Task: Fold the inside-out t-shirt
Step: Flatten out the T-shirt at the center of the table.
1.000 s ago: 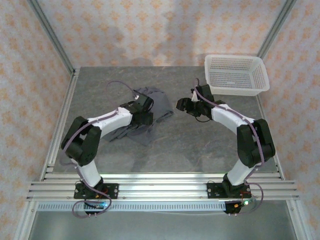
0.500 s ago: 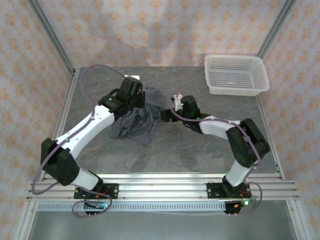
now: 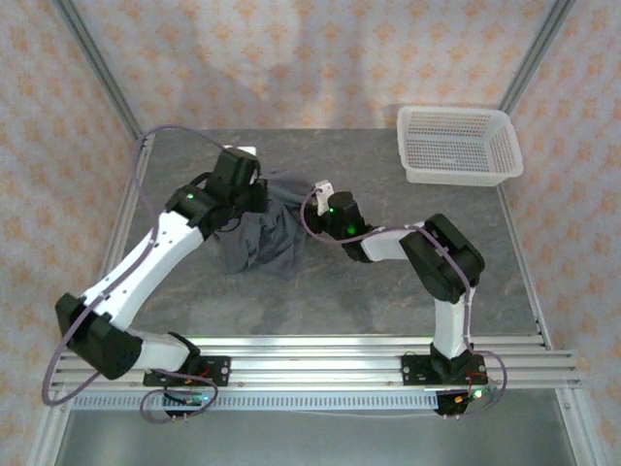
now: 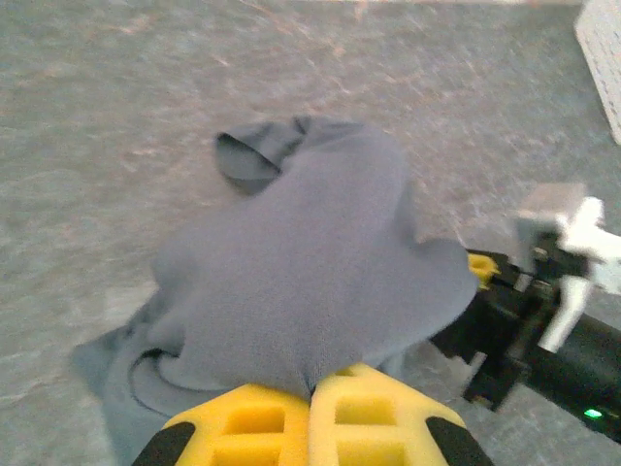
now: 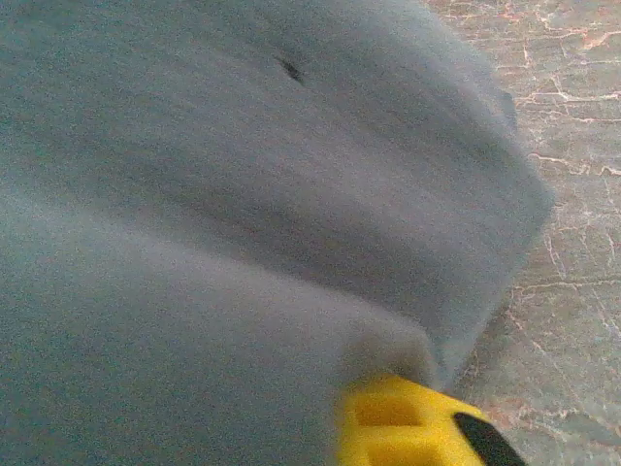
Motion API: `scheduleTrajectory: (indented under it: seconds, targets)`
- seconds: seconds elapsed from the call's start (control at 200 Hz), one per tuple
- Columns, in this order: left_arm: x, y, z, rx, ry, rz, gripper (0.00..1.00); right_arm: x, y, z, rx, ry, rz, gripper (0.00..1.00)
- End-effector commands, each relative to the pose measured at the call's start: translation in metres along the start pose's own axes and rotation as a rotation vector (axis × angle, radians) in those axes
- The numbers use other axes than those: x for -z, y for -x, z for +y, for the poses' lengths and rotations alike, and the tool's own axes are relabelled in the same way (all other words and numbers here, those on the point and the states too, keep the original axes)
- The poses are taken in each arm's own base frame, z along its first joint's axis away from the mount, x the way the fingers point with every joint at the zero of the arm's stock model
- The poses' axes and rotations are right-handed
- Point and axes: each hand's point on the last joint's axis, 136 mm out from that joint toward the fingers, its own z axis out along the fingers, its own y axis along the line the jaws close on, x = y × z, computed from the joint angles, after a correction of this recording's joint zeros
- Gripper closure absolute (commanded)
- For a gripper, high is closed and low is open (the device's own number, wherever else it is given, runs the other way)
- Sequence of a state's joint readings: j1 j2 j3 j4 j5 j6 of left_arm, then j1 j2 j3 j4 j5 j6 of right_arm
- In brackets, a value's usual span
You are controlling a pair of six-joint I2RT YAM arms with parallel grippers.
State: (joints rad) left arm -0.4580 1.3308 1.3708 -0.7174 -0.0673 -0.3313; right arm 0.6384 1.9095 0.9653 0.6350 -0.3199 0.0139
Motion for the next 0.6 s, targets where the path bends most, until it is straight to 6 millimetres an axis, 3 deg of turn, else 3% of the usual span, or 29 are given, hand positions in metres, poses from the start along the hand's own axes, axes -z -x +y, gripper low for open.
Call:
scheduleTrajectory:
  seconds: [0.0,0.085,0.165,0.35,0.415,0.595]
  targets:
    - [0.044,0.029,0.040,0.061,0.099,-0.111,1.00,0.038,0.034,0.007,-0.010,0.026,-0.037,0.95]
    - [0.062,0.039,0.050,0.090,0.092,-0.160,1.00,0.067,0.049,0.003,-0.036,0.014,-0.037,1.00]
    - [0.082,0.053,0.042,0.091,0.025,-0.209,1.00,0.101,0.077,0.008,-0.019,0.012,-0.090,1.00]
    - [0.133,0.089,0.015,0.090,-0.146,-0.299,1.00,0.210,0.178,0.047,0.105,0.036,-0.303,1.00]
    - [0.154,0.099,0.006,0.093,-0.213,-0.347,1.00,0.247,0.204,0.063,0.144,0.063,-0.364,1.00]
    - [0.212,0.119,-0.004,0.093,-0.355,-0.527,1.00,0.329,0.242,0.094,0.197,0.121,-0.524,1.00]
